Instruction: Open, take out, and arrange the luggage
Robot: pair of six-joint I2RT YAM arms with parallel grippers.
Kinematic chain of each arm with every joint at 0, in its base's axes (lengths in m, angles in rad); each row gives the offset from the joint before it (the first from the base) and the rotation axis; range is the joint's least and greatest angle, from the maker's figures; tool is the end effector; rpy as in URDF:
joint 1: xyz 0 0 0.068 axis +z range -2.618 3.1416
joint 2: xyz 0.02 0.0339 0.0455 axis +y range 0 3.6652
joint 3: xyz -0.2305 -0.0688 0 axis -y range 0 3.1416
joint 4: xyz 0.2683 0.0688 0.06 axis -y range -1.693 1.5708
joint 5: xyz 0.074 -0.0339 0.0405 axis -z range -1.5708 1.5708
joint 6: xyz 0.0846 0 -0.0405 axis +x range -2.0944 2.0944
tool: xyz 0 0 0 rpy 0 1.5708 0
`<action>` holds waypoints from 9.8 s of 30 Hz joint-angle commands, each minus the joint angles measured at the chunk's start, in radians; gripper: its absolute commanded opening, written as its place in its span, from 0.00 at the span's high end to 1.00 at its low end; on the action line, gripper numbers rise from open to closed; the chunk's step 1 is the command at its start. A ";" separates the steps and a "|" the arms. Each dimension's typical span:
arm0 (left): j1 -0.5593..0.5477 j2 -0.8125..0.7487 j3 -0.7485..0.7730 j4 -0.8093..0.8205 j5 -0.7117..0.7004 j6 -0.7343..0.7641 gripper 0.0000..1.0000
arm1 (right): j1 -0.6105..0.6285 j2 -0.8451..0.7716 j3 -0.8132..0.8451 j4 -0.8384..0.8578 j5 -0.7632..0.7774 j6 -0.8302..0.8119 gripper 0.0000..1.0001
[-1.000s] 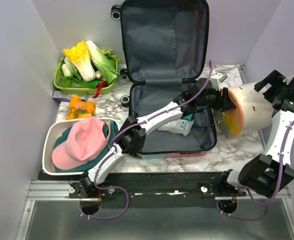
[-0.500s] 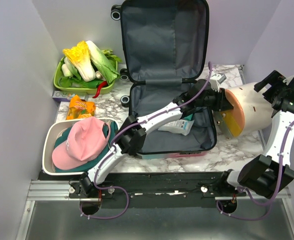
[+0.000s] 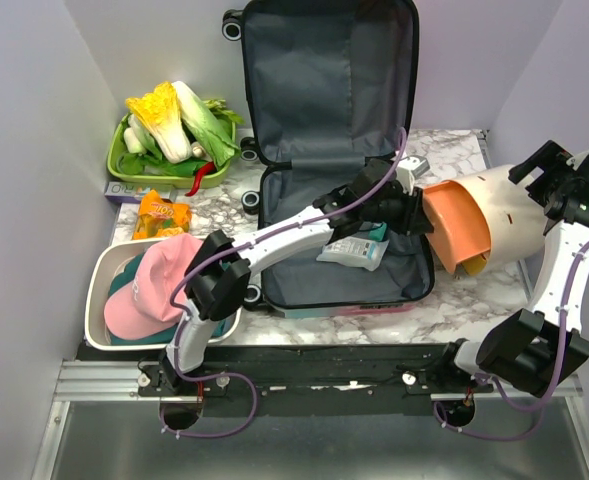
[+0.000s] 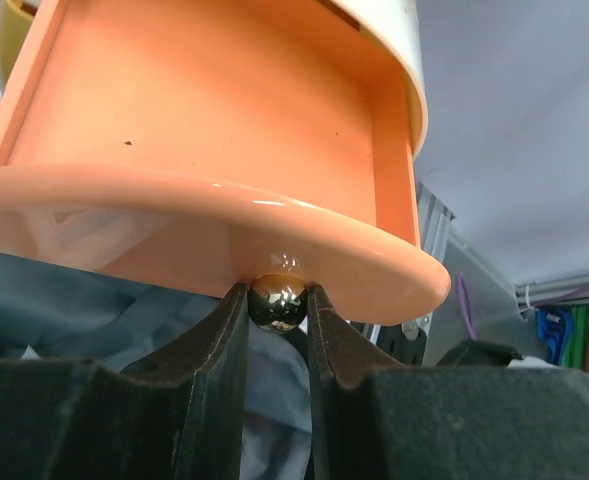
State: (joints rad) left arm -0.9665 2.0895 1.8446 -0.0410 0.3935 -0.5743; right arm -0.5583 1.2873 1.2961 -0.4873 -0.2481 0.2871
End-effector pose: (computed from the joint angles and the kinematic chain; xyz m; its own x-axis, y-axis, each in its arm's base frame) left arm 0.2887 -0.4752 0.2639 -0.6610 0.0742 -0.7467 0.7265 0.3125 -0.6120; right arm 0.3178 -0.1740 0.3253 -0.2815 0.4995 -0.8193 0.4258 0.8302 0.3598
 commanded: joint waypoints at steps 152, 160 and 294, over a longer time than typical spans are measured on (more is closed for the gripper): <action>-0.219 0.159 0.384 0.001 -0.943 -0.355 0.88 | 0.003 -0.003 -0.090 0.023 -0.126 0.069 0.00; -0.222 0.162 0.395 0.012 -0.927 -0.337 0.54 | 0.003 -0.006 -0.090 0.023 -0.117 0.066 0.00; -0.049 0.440 0.455 0.030 -0.079 0.022 0.54 | 0.003 0.075 -0.067 0.029 -0.076 0.027 0.00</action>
State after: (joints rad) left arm -1.0096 2.5149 2.2387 -0.0132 0.3408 -0.5468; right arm -0.5571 1.3220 1.2575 -0.3317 -0.3599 0.3202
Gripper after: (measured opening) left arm 0.448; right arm 0.998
